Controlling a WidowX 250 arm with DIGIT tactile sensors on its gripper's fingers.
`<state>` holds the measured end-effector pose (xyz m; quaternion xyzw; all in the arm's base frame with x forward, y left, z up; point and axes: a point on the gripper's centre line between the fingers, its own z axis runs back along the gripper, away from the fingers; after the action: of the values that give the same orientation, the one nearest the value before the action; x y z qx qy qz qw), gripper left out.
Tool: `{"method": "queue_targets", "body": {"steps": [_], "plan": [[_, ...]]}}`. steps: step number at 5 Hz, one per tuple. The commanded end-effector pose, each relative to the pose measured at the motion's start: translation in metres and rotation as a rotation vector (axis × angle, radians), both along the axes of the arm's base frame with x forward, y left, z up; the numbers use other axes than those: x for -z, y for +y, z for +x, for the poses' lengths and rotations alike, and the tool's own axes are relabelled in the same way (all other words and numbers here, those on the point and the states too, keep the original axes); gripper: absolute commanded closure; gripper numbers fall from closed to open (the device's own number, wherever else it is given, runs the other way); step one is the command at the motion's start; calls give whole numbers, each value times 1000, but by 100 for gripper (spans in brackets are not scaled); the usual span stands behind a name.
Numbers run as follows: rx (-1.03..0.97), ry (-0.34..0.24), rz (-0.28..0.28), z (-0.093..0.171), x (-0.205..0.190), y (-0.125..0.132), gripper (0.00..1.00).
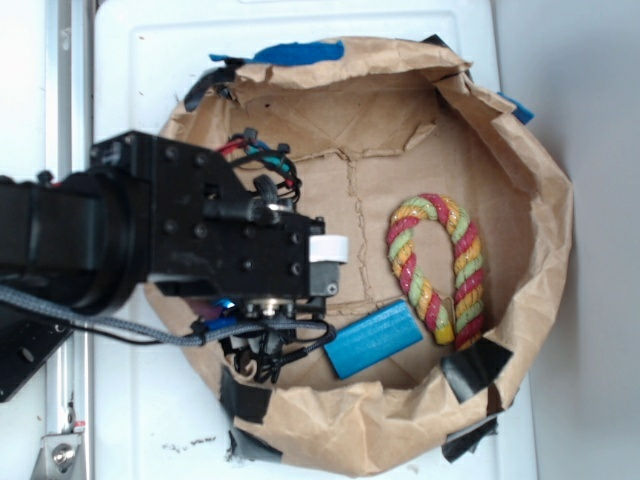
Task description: Grab the blue ball.
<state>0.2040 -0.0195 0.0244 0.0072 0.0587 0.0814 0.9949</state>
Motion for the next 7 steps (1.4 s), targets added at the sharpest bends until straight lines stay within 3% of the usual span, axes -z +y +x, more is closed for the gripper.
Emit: {"method": "queue_targets", "body": {"steps": [1,2,4,6,7], "plan": [[-68,-132,-4,33,-15,-4,100],[-81,-184,-70,42,-48,-10,100],[-115,-241,-129,48,-98,-17,100],[-166,-221,-120,51,-116,-26,100],[-346,-202,-84,50,-118,-24,100]]}}
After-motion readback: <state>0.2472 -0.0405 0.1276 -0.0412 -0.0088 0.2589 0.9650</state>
